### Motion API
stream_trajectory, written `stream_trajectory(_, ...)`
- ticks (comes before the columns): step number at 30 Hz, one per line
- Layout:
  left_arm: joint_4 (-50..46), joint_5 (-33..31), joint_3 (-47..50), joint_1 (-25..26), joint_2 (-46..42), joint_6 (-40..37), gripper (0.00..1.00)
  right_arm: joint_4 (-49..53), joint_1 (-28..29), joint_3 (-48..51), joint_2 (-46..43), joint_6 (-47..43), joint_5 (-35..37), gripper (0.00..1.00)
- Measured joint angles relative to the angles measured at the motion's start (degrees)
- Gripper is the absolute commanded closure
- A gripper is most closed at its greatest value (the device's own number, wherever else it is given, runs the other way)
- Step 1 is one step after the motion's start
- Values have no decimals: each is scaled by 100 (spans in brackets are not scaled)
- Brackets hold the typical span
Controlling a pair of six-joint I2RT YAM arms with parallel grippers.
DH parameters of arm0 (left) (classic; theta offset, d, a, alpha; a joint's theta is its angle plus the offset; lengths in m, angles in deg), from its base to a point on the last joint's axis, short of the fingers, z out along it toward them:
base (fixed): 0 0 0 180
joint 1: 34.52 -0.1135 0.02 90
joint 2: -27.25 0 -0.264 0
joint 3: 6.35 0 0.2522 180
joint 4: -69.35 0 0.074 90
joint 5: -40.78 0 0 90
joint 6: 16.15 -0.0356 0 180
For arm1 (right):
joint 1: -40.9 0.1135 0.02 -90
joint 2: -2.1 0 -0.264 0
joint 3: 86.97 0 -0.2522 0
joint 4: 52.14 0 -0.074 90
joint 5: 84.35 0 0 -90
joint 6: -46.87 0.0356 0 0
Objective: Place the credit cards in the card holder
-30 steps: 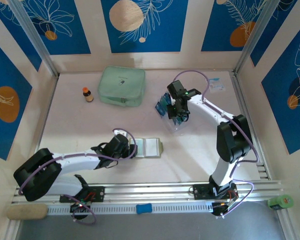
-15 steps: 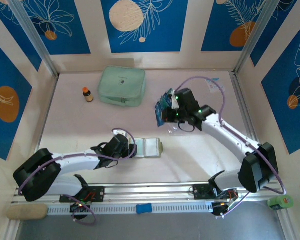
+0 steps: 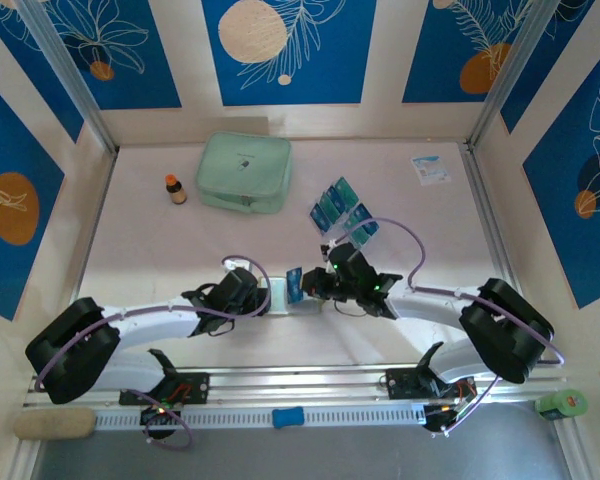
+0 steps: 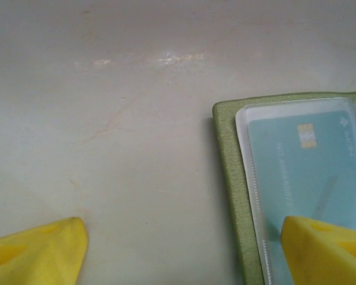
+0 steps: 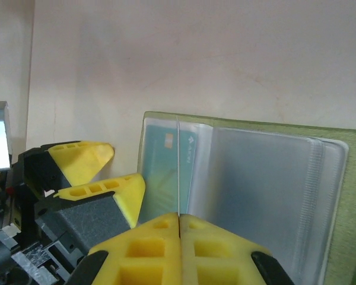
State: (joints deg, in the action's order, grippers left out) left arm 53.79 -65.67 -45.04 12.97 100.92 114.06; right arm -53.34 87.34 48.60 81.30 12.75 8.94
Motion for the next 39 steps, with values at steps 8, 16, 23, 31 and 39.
stream_trajectory(8,-107,-37,-22,0,0,0,15,-625,282,129,136,293,549,100)
stream_trajectory(16,-177,-57,-26,0,-22,0,15,-831,337,284,184,444,820,100)
stream_trajectory(23,-216,-63,-26,0,-44,0,15,-962,387,341,356,562,881,100)
stream_trajectory(31,-229,-63,-26,0,-50,0,15,-1137,387,350,461,651,881,100)
stream_trajectory(39,-229,-74,-26,0,-50,0,15,-1209,393,422,474,708,881,100)
